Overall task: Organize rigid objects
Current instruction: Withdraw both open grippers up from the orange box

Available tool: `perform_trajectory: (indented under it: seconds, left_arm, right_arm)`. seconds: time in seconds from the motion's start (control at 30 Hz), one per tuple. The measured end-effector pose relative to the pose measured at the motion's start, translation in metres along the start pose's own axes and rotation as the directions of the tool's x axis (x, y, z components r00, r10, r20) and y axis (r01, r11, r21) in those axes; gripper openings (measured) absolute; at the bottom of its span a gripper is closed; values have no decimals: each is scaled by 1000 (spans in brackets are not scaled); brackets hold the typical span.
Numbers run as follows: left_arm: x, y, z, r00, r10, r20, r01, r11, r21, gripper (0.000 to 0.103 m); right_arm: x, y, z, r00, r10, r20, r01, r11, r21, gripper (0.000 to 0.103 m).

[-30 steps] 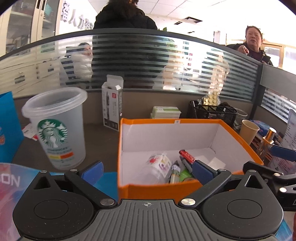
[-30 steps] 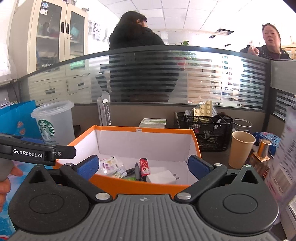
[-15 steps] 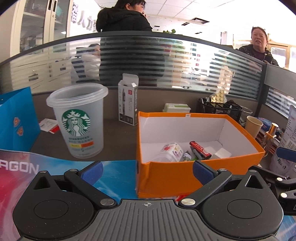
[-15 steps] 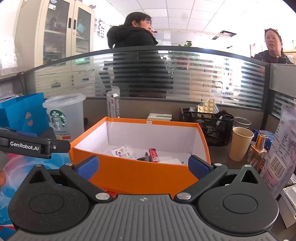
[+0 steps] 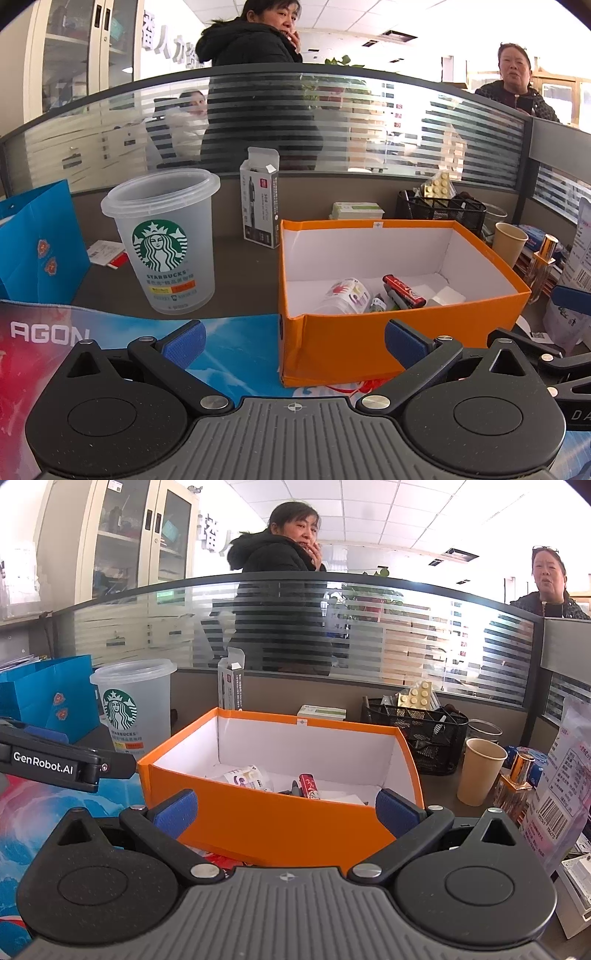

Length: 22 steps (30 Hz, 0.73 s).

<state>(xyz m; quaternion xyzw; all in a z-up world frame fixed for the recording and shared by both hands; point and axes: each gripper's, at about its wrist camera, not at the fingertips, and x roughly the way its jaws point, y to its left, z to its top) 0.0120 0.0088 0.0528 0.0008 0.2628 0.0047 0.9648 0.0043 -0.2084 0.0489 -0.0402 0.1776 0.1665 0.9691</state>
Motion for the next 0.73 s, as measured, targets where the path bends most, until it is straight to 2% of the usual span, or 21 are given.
perform_trajectory:
  seconds: [0.13, 0.27, 0.33, 0.4, 0.5, 0.6, 0.73]
  left_arm:
    - [3, -3, 1, 1000, 1, -22, 0, 1000, 14, 103]
    - [8, -2, 2, 998, -40, -58, 39, 999, -15, 103]
    - [9, -2, 2, 997, -36, -61, 34, 999, -33, 103]
    - [8, -2, 0, 998, -27, -48, 25, 999, -44, 103]
    - [-1, 3, -6, 999, -30, 18, 32, 993, -116, 103]
    - [-3, 5, -3, 998, -64, 25, 66, 992, -111, 103]
    - [-2, 3, 0, 998, -54, 22, 56, 993, -104, 103]
  right_arm:
    - [1, 0, -1, 1000, -5, -2, 5, 1000, -1, 103]
    - [1, -1, -1, 1000, -8, -6, 8, 1000, -6, 103]
    - [1, 0, -2, 1000, -10, -7, 10, 1000, -10, 103]
    - [0, 0, -2, 1000, -12, -7, 11, 1000, -13, 103]
    - [1, 0, -3, 1000, -9, -9, 9, 1000, -15, 103]
    - [1, 1, -4, 1000, -9, -13, 9, 1000, -19, 103]
    - [2, 1, -5, 1000, -6, -18, 6, 1000, -19, 103]
